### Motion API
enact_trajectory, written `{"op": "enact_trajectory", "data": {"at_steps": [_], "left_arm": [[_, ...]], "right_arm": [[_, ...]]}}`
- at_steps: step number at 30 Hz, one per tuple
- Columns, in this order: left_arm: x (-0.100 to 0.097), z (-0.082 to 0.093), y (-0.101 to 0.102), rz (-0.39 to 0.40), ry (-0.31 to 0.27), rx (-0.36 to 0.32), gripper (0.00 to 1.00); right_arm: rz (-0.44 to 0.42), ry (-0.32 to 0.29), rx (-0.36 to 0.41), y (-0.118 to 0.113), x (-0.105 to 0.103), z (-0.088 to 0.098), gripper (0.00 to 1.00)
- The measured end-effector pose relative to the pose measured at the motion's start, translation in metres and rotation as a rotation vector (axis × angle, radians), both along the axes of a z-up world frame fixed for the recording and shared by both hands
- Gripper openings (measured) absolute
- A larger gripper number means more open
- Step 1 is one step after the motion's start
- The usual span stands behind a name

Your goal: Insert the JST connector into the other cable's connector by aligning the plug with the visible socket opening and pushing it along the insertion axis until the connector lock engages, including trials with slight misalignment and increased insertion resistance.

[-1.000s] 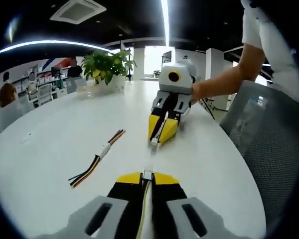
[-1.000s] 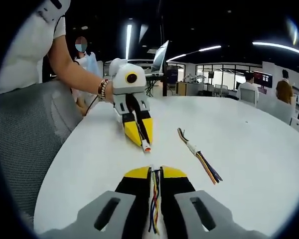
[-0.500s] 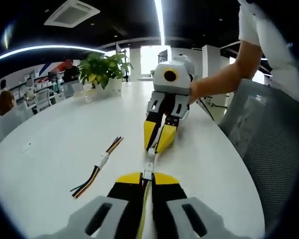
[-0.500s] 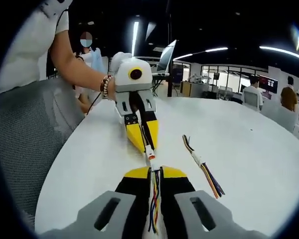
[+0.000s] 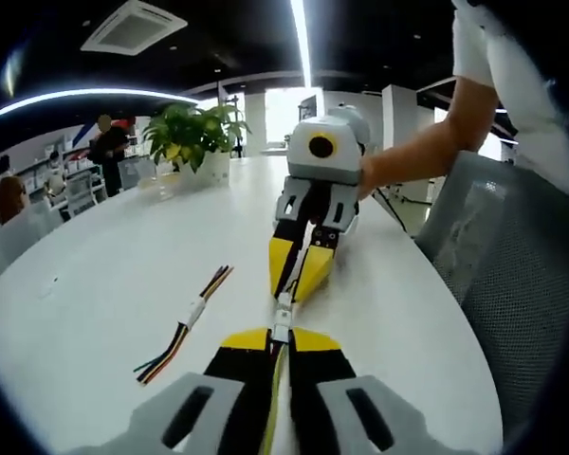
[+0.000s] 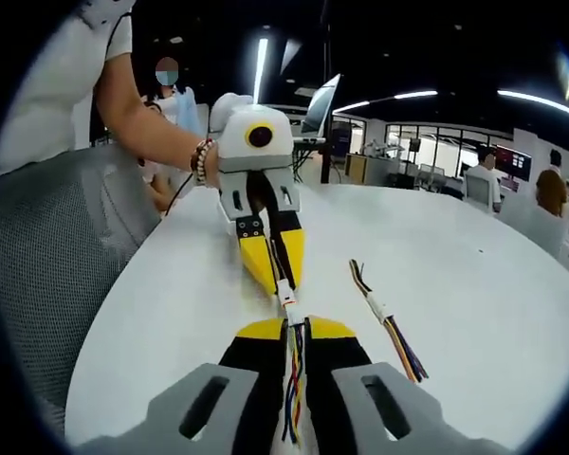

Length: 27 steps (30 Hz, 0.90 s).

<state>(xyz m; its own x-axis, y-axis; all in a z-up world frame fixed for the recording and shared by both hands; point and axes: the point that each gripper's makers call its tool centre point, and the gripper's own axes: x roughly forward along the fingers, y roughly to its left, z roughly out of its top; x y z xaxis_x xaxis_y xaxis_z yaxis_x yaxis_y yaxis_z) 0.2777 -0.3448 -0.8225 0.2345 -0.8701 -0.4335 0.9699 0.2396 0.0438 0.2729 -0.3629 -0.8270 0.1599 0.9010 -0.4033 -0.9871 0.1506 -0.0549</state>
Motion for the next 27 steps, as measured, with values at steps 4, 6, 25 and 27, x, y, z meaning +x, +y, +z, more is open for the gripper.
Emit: {"op": "enact_trajectory", "data": {"at_steps": [4, 6, 25, 27], "left_arm": [[-0.0004, 0.0003, -0.0007, -0.002, -0.001, 0.001, 0.00], [-0.0006, 0.0006, -0.0009, -0.003, -0.001, 0.001, 0.00], [-0.0033, -0.0016, -0.0040, -0.022, -0.015, 0.035, 0.00], [-0.0031, -0.0006, -0.0053, -0.023, -0.019, 0.034, 0.00]], "right_arm": [[0.003, 0.001, -0.005, 0.0009, -0.0002, -0.0011, 0.03], [0.006, 0.000, -0.012, 0.0013, -0.0008, -0.0022, 0.03], [0.025, 0.000, -0.077, 0.0040, -0.0038, -0.0082, 0.03], [0.026, -0.001, -0.073, 0.0057, -0.0038, -0.0067, 0.03]]}}
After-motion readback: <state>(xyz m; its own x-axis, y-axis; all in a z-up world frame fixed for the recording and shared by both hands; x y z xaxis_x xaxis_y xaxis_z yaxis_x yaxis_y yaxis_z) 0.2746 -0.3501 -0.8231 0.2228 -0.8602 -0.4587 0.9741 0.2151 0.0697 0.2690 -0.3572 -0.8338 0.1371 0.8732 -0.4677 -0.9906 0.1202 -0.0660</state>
